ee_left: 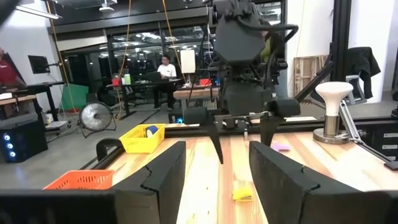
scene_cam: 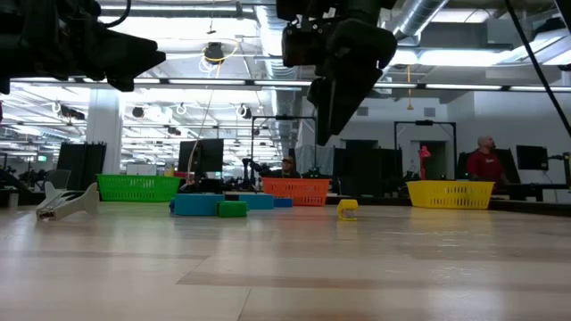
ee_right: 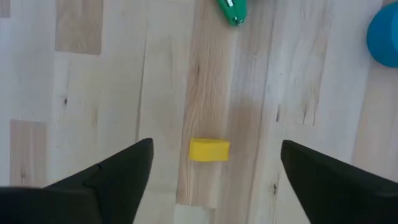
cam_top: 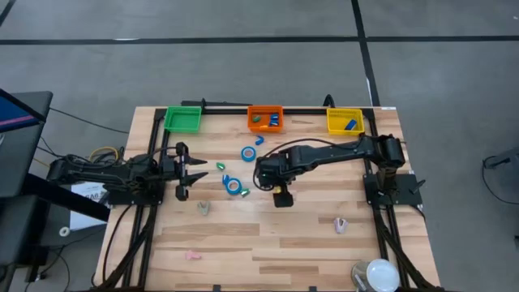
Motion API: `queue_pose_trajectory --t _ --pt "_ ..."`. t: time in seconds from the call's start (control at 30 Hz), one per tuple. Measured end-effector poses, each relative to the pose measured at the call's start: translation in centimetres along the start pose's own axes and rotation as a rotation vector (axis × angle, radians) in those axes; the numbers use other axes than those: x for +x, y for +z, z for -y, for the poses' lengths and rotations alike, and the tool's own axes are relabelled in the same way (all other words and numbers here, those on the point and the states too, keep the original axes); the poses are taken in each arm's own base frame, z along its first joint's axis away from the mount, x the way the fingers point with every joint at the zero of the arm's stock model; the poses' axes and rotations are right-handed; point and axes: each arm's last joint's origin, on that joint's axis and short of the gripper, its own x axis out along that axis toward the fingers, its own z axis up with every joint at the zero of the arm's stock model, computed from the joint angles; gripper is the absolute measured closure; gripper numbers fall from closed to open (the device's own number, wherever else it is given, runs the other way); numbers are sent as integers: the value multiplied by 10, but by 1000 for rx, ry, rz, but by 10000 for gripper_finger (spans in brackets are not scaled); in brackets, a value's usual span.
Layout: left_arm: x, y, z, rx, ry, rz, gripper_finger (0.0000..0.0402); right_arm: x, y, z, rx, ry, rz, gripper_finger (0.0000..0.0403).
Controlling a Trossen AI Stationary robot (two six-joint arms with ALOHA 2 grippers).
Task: Pick and place Stapler, Stapler remover, tape
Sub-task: Put the yellow stapler into the orange bin
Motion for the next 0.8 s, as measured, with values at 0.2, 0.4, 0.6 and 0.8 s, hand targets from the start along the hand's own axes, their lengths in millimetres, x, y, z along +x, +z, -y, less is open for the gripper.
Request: queue_pose_trajectory --t 0.2,0.4,0.6,0.8 --pt "0 0 0 0 0 0 234 12 -6 1 -14 0 -10 20" --pt "0 0 0 0 0 0 234 31 -15 -1 -21 4 -4 19" --pt "0 0 0 0 0 0 234 46 -27 4 -5 1 -24 27" --pt "0 0 0 0 0 0 234 58 -35 8 6 -3 -8 33"
